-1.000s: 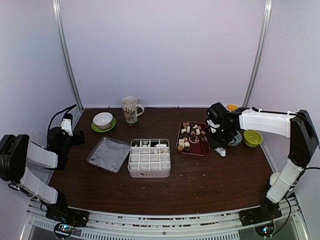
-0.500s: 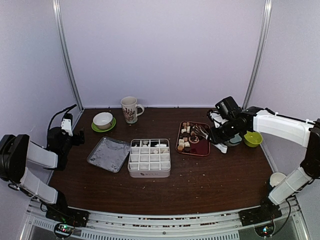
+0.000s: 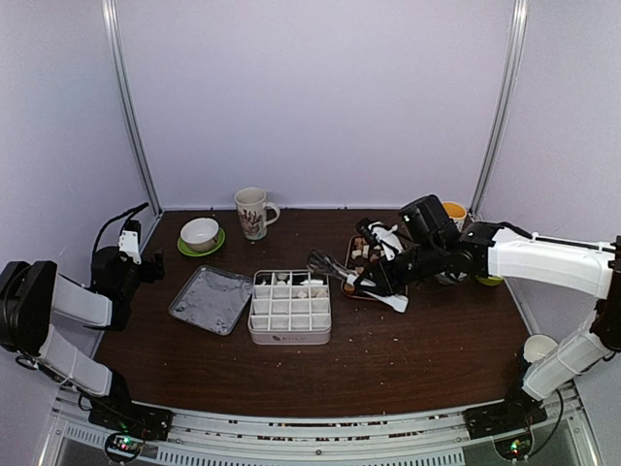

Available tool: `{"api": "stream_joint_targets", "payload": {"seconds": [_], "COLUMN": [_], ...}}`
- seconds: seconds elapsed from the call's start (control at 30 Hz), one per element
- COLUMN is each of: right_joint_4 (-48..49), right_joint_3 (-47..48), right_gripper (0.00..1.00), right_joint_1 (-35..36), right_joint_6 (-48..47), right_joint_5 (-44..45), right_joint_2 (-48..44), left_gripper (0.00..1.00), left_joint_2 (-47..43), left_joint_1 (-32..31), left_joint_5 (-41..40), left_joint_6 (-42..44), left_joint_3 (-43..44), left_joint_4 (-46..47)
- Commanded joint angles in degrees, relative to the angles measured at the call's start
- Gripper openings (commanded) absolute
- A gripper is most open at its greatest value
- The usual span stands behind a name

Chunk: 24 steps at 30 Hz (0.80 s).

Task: Pack the chocolate
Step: Place the fake chocolate in the empty pocket of the box.

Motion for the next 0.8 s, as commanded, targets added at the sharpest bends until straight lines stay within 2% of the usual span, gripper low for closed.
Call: {"api": "stream_joint_targets", "payload": {"seconds": [0.0, 0.27, 0.77], "right_joint_4": [4.8, 8.9, 7.4], "right_joint_3": [1.8, 3.5, 6.5], "right_gripper": [0.23, 0.22, 0.21], "right_joint_1": [2.7, 5.2, 7.0], "right_joint_6": [0.0, 1.4, 0.3], "right_joint_5": [-2.0, -0.8, 1.0], "right_joint_2": [2.8, 7.0, 10.2], "left_gripper": [0.98, 0.98, 0.98], "left_joint_2": [0.3, 0.3, 0.3], "left_joint_1": [0.4, 0.4, 0.4], "left_joint_5": [0.4, 0.4, 0.3], "left_joint_6": [0.2, 0.2, 0.2], "left_joint_3": [1.2, 1.2, 1.2], "left_joint_4": [1.3, 1.4, 1.3]}}
